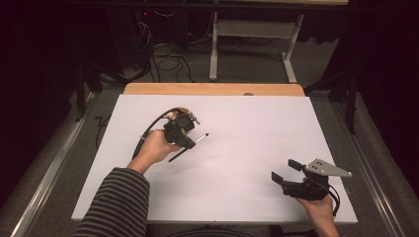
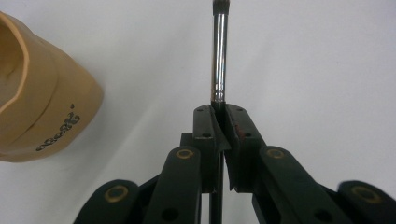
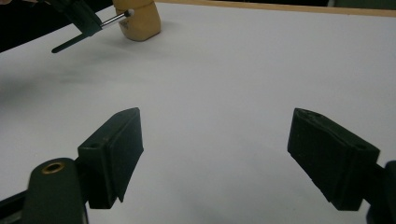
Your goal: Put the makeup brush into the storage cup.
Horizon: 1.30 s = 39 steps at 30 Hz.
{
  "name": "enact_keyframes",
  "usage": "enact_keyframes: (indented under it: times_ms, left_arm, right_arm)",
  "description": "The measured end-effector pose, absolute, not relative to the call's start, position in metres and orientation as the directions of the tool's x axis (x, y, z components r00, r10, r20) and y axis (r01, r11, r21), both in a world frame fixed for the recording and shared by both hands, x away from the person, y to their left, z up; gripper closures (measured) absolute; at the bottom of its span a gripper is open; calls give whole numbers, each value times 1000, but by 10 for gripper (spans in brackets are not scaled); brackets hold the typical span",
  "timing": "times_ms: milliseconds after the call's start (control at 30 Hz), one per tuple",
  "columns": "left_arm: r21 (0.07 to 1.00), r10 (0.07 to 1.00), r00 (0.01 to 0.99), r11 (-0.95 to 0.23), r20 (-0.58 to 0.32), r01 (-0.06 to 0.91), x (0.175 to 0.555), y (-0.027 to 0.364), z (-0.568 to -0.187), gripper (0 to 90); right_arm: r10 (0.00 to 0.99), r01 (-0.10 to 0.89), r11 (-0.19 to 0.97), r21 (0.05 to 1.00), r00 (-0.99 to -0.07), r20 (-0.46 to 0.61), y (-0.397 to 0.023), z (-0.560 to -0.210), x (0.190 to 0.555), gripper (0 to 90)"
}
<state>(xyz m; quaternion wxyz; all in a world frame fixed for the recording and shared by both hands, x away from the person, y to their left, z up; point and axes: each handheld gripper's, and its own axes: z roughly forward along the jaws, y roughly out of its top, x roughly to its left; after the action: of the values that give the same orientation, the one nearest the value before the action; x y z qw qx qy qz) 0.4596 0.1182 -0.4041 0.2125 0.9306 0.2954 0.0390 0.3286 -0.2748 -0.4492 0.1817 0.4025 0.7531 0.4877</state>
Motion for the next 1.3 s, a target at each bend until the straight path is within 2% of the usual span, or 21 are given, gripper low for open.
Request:
enact_keyframes:
  times_ms: [1300]
  left_arm:
    - [627,609,788,-581,-89,519,449,151,-377,835]
  right_arm:
    - [784,432,197,880,-608,123,-274,-450,328,198]
